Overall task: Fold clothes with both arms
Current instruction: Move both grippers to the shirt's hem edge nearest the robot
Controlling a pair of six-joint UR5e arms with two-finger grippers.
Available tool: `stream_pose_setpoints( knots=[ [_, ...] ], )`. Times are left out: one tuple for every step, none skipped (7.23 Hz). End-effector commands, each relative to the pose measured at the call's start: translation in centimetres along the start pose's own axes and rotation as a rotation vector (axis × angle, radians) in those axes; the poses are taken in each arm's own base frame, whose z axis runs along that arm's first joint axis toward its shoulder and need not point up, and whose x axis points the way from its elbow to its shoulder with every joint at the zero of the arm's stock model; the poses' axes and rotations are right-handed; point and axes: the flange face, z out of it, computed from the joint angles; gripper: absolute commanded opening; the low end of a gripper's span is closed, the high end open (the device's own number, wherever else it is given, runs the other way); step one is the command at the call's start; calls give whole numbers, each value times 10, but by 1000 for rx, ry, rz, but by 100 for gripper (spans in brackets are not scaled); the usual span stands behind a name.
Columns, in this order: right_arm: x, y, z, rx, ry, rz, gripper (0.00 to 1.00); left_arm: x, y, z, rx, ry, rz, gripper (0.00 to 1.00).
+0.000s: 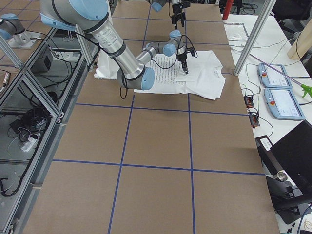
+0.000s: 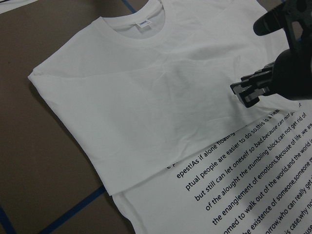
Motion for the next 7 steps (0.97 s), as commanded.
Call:
stream_pose_setpoints(
  knots=[
    [57,29,-26,14,-66,-2,91,9,1,8,42,-55,-127,100],
    [87,66,-59,3,-115,-27,99,26,19,23,28,-56,-202,100],
    [123,103,-94,-23,-131,-52,99,50,43,33,39,-74,-277,100],
    [157,143,-110,-55,-131,-9,99,72,68,41,29,-74,-331,100],
    [173,174,-120,-50,-136,48,99,86,95,46,14,-82,-377,100],
    [185,201,-131,-44,-153,43,99,103,122,58,15,-109,-422,100],
    [191,232,-129,-31,-166,69,99,117,153,73,-3,-135,-455,100]
  ],
)
